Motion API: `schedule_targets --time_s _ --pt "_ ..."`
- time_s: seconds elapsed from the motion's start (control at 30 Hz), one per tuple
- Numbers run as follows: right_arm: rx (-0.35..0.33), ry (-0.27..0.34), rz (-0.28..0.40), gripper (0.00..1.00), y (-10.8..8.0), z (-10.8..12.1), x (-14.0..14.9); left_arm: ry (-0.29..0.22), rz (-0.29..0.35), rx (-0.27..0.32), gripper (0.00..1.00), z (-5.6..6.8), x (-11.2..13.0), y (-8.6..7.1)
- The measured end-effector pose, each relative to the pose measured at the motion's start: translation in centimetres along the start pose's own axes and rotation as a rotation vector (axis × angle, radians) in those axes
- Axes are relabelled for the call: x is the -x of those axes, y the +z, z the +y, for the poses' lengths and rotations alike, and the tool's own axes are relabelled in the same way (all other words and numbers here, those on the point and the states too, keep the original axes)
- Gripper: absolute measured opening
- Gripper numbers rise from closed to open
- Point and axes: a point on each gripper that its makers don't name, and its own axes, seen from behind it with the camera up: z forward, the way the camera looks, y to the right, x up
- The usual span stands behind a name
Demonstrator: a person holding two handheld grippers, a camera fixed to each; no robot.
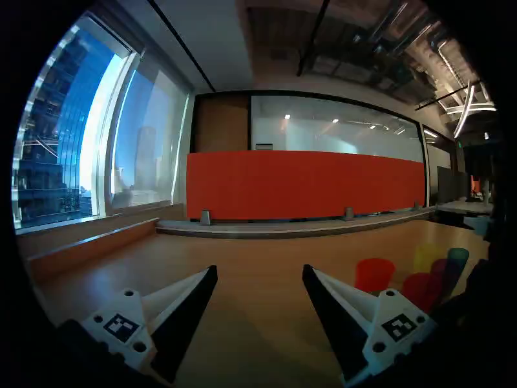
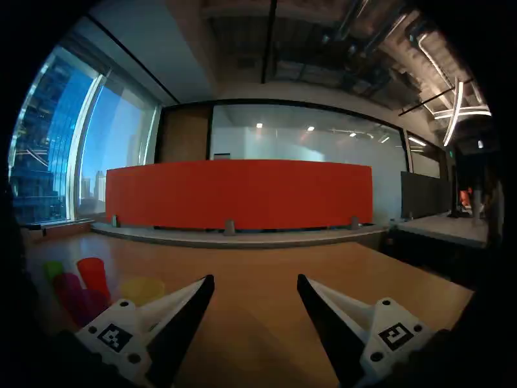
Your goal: Pour water
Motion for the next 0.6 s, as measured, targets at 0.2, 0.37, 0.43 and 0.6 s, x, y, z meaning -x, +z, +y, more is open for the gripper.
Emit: schedule_targets --time_s 0.2,0.37,0.43,0.6 --pt "0.0 0.0 0.0 0.99 0.06 0.0 0.0 0.0 0.001 0.0 0.98 0.04 -0.02 0.07" --pt "0.0 0.0 0.0 0.99 0.05 0.03 0.0 0.0 0.0 0.0 0.98 0.04 -0.02 0.08" --pt "0.0 0.0 0.0 0.99 0.02 0.03 -0.02 0.0 0.0 0.0 0.98 0.04 -0.04 0.1" --pt "0.0 0.0 0.0 0.99 -0.01 0.03 -0.02 0.001 0.0 0.0 0.98 0.1 -0.08 0.07"
